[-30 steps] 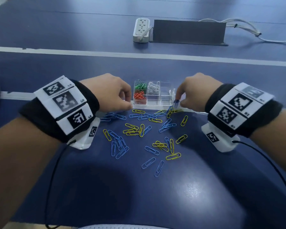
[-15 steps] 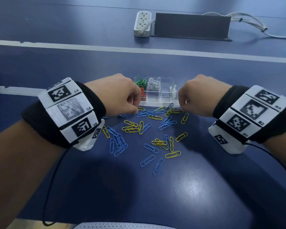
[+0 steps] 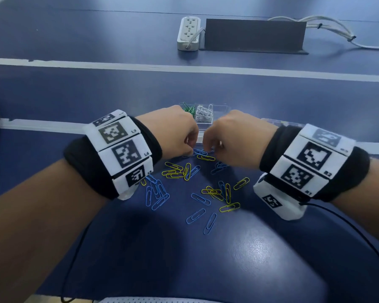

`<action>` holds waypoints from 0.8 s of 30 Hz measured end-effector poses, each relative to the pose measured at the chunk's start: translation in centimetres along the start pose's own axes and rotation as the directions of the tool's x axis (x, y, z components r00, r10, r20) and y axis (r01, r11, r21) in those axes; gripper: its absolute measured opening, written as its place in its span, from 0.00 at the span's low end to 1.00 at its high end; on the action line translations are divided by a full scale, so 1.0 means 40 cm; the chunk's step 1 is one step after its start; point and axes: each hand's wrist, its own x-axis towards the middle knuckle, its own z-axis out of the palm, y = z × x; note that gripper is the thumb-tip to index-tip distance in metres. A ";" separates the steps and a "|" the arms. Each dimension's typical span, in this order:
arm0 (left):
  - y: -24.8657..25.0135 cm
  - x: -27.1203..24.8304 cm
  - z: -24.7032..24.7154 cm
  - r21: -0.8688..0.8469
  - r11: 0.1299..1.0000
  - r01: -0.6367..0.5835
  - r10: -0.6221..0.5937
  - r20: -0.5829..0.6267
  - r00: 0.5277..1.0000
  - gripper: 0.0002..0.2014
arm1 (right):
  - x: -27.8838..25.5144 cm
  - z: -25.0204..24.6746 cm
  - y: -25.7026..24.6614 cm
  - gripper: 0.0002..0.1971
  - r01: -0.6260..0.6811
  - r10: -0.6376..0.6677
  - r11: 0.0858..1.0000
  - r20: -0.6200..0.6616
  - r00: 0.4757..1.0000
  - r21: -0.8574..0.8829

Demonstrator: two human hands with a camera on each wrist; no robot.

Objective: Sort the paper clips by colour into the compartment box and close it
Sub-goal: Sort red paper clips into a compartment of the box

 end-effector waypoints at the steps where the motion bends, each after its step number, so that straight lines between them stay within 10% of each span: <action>1: 0.005 0.001 0.001 0.018 1.000 0.005 -0.005 0.007 1.000 0.06 | 0.008 0.004 -0.006 0.14 -0.002 0.002 1.000 -0.014 1.000 0.005; 17: 0.005 -0.014 0.015 0.022 1.000 -0.009 0.009 0.000 1.000 0.06 | 0.012 -0.023 0.015 0.14 -0.097 0.079 0.975 0.096 0.992 0.199; 24: -0.014 -0.018 0.011 -0.074 0.997 -0.013 0.011 -0.025 1.000 0.08 | 0.007 -0.015 0.066 0.08 -0.245 0.132 0.792 0.236 0.963 0.560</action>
